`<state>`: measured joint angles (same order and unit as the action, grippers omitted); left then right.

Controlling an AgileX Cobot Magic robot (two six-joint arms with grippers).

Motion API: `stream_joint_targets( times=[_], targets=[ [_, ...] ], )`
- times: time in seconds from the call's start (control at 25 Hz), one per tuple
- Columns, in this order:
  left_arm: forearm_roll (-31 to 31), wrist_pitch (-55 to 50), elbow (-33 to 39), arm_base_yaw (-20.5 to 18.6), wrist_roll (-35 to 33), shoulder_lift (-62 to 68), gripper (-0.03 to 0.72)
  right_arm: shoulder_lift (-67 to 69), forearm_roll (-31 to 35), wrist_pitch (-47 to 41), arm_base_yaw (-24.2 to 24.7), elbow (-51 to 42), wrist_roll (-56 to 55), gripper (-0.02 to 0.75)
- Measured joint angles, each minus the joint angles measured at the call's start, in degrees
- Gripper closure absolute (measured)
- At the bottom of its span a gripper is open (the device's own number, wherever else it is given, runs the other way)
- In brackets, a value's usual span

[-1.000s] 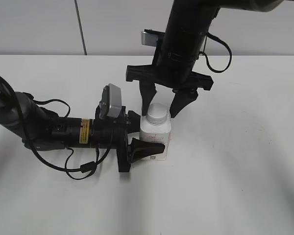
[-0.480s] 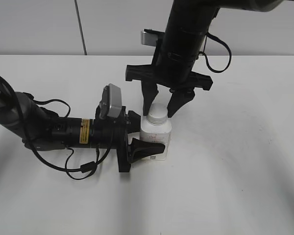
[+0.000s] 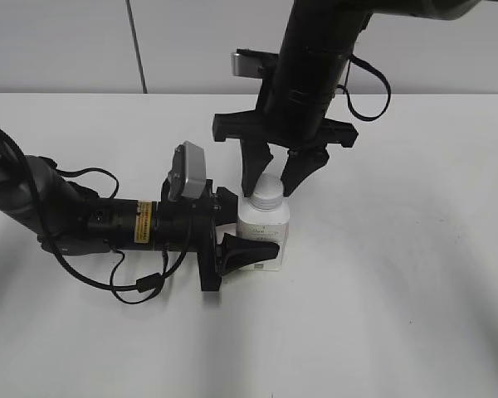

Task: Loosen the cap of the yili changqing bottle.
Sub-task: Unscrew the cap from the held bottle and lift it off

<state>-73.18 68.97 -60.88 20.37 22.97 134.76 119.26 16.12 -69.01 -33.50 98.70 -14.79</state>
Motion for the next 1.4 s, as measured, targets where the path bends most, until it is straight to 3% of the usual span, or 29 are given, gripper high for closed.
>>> stream_joint_targets(
  times=[0.84, 1.08, 1.4],
  targets=[
    [-0.35, -0.05, 0.0, 0.0, -0.04, 0.0, 0.256, 0.0, -1.01, -0.43, 0.0, 0.28, 84.79, 0.349],
    [-1.59, 0.0, -0.05, -0.06, -0.04, 0.0, 0.256, -0.05, -1.21, -0.97, -0.04, 0.28, 101.41, 0.349],
    [-1.95, 0.05, -0.05, -0.1, -0.04, 0.0, 0.256, -0.11, -1.17, -1.03, -0.04, 0.28, 108.86, 0.351]
  ],
)
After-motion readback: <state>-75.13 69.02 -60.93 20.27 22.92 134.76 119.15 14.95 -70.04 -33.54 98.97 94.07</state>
